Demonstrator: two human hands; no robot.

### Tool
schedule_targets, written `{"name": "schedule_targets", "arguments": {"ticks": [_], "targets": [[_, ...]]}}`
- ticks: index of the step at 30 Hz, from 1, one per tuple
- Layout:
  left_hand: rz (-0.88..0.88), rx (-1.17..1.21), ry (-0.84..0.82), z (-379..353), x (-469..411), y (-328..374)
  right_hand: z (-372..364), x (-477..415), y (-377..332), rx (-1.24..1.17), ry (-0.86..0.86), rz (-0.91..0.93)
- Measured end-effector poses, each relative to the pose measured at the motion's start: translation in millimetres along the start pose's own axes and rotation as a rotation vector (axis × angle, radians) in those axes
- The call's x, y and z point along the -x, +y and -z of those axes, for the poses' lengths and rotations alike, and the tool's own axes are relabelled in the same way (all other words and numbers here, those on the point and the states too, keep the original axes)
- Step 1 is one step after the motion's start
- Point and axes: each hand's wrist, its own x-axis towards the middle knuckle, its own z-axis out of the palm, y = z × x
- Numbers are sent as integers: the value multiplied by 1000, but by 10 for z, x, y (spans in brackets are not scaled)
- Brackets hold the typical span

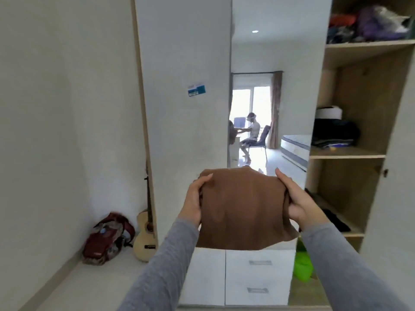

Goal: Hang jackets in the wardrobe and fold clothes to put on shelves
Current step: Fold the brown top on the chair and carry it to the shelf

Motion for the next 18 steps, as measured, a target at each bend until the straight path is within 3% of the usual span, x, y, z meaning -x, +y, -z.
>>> {"name": "schedule_targets", "arguments": {"ticks": [6,11,18], "targets": [[231,-68,-283,-1089,-696,-806,1275,-71,-542,-69,174,29],[364,-120,-363,-1867,-1200,-1401,2132,-249,-913,-3,364,50],[406,-88,-489,-3222,-2218,-2100,3196,-1100,-1686,30,531,203]]}}
